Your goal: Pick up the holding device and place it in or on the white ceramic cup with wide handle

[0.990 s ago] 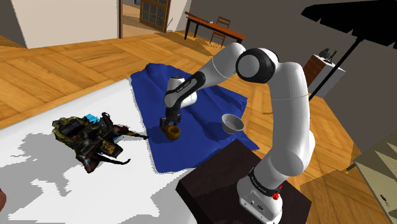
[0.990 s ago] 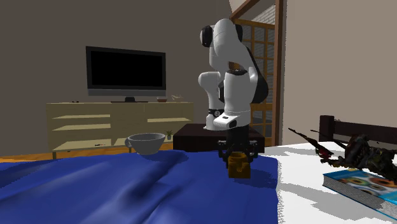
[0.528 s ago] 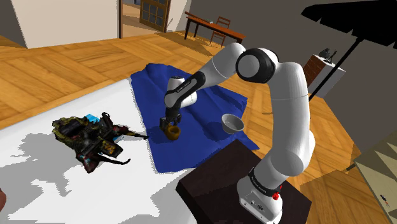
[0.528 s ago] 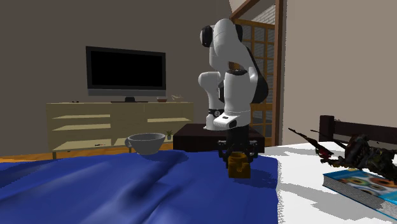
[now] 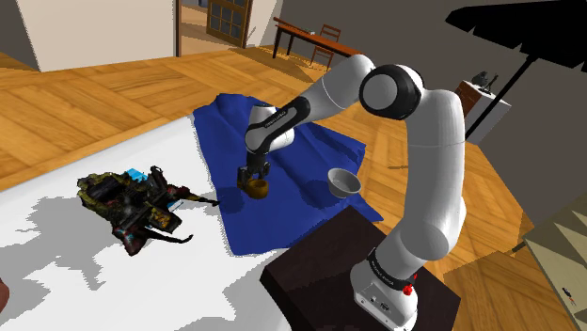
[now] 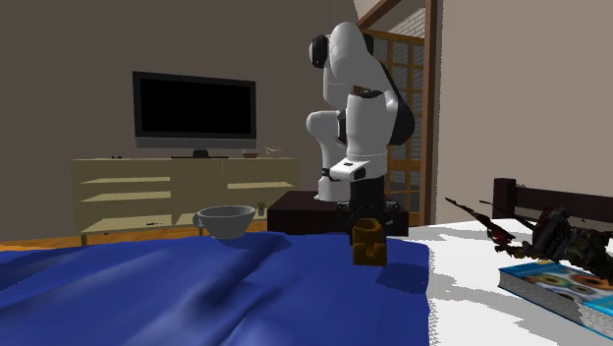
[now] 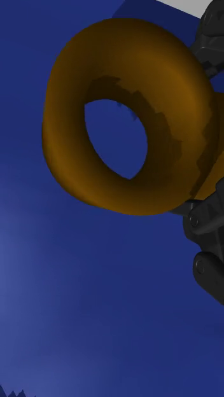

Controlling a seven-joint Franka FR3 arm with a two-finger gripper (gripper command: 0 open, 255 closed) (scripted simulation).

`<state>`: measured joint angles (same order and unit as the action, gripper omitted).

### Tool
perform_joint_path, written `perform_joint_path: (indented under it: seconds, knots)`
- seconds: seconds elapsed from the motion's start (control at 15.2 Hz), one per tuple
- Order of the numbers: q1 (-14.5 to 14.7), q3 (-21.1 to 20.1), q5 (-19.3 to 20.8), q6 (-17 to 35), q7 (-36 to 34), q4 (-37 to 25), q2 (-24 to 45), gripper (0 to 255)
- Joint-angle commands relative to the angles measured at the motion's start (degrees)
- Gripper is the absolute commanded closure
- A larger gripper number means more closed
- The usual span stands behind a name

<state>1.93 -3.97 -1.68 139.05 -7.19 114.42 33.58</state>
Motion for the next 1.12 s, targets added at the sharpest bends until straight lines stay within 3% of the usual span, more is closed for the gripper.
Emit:
perform_joint_path:
  seconds: [0.0,1.06]
  knots:
    - [-0.07,-0.04,-0.04,-1.22,0.01,0.03,-1.25,255]
    - [-0.38,-0.37,-0.45,-10.37,-0.15,0.42,-10.81,255]
